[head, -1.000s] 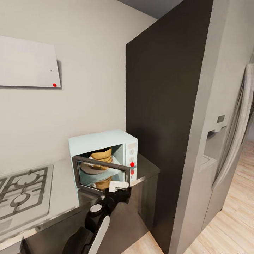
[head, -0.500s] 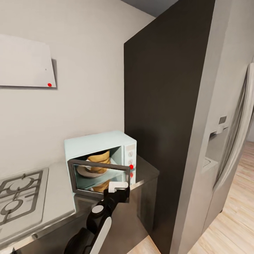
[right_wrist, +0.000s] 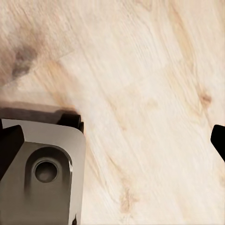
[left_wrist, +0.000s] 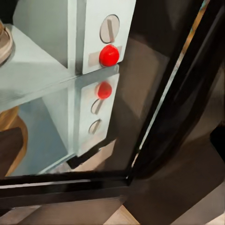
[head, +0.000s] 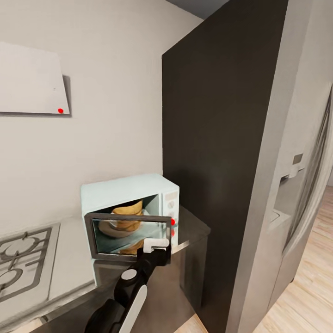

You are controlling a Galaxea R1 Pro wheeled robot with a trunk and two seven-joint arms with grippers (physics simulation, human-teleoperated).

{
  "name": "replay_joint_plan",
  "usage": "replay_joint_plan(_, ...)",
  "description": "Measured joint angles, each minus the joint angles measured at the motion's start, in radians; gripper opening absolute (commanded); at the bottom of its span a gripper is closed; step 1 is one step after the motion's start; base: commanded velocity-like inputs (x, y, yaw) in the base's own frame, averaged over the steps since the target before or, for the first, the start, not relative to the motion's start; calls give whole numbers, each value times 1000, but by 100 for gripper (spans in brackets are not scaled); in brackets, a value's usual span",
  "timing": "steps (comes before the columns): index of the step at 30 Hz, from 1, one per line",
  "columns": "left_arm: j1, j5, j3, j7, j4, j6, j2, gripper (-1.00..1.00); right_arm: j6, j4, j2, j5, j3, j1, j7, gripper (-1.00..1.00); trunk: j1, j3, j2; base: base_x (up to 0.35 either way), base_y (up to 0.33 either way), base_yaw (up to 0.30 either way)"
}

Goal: In the kitchen, take the popcorn bag from the countertop, put it into the microwave, and heat it until the popcorn is cooked so the cooked popcorn ends up inside the bag.

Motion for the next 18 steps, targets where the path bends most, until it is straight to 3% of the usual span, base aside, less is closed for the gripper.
replay_joint_plan(3,0,1,0,1,1,-1,0,100,0,0,0,0,0,0,0,100,0,0,0,138,0,0)
replay_joint_plan(5,0,-19,44,4,1,3,0,100,0,0,0,0,0,0,0,100,0,0,0,148,0,0)
replay_joint_plan(18,0,-19,46,4,1,2,1,100,0,0,0,0,0,0,0,100,0,0,0,179,0,0)
